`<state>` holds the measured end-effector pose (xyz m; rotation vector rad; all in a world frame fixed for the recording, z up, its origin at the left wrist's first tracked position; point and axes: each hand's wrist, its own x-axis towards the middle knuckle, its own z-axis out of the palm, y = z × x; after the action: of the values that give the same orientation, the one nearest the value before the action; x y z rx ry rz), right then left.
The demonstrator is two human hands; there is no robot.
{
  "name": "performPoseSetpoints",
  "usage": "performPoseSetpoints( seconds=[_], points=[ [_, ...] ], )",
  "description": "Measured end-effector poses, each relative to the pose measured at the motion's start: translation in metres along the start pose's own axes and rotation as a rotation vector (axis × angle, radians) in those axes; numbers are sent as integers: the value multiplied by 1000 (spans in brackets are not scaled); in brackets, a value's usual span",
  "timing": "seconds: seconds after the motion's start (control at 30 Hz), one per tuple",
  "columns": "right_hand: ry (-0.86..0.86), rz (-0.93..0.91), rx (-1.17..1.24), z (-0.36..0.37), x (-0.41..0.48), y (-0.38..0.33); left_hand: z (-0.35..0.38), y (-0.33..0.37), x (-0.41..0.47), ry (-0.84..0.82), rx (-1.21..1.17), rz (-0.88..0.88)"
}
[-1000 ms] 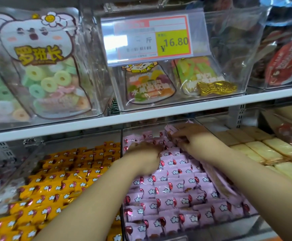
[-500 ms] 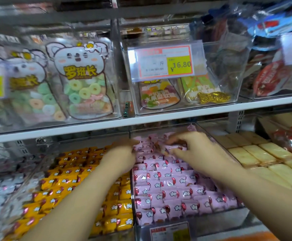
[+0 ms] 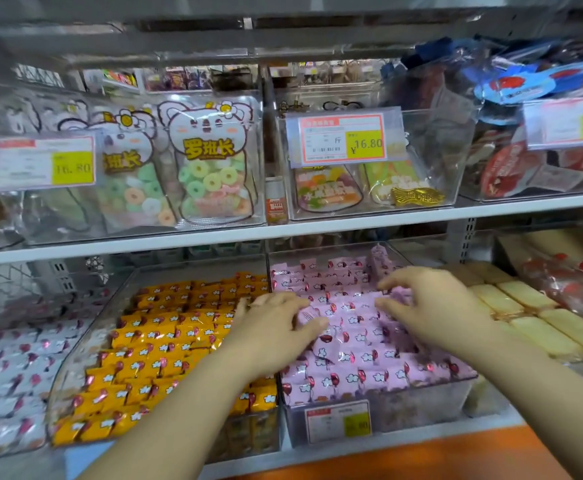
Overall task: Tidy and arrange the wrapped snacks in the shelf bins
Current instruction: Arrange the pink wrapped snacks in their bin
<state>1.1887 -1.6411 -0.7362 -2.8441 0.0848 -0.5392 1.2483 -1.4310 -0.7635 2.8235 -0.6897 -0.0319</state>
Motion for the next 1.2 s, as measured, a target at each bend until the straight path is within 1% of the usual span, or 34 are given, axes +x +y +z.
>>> performPoseSetpoints(
  seconds=[0.03,0.1,0.17,0.23,0.3,0.4,0.5,0.57,0.63,0.67,0.77,0.87,0.9,0.93,0.97,1.0,1.03,1.1,1.2],
  points=[
    [23,48,-109,-2,-1,9,2,3,0,-7,20,-9],
    [-43,118,-282,0,-6,23,4,7,1,-10,22,-16],
    [-166,152,-306,6,-12,30,4,9,4,-4,-11,-18],
    [-229,128,-271,10,-17,32,4,9,5,6,-39,-15],
    [-204,45,-269,10,-20,29,4,9,5,22,-57,-6],
    [-107,-60,-238,12,-24,17,5,8,4,62,-53,-3],
    [9,-88,-134,12,-23,6,5,8,2,92,-53,-4],
    [57,-64,65,15,-18,-3,5,10,-1,103,-65,9],
    [58,-31,265,24,-12,-16,5,12,-2,108,-73,22],
    [42,-22,322,31,-9,-23,5,13,-2,112,-75,21],
    [-16,-20,328,47,-2,-35,5,12,-2,128,-98,-1],
    [-43,-11,378,46,10,-33,5,6,-2,141,-98,9],
    [-12,2,343,43,14,-30,5,4,-2,140,-93,23],
    [46,12,222,41,20,-25,5,3,-2,137,-90,39],
    [87,28,36,40,26,-19,5,2,-3,130,-90,60],
    [82,57,-144,40,31,-12,6,2,-3,122,-94,84],
    [38,86,-264,40,34,-7,6,3,-3,117,-97,109],
    [-46,110,-359,47,39,-1,8,5,-3,113,-86,162],
    [-105,122,-450,58,47,3,7,16,-1,89,-61,270]
  ],
)
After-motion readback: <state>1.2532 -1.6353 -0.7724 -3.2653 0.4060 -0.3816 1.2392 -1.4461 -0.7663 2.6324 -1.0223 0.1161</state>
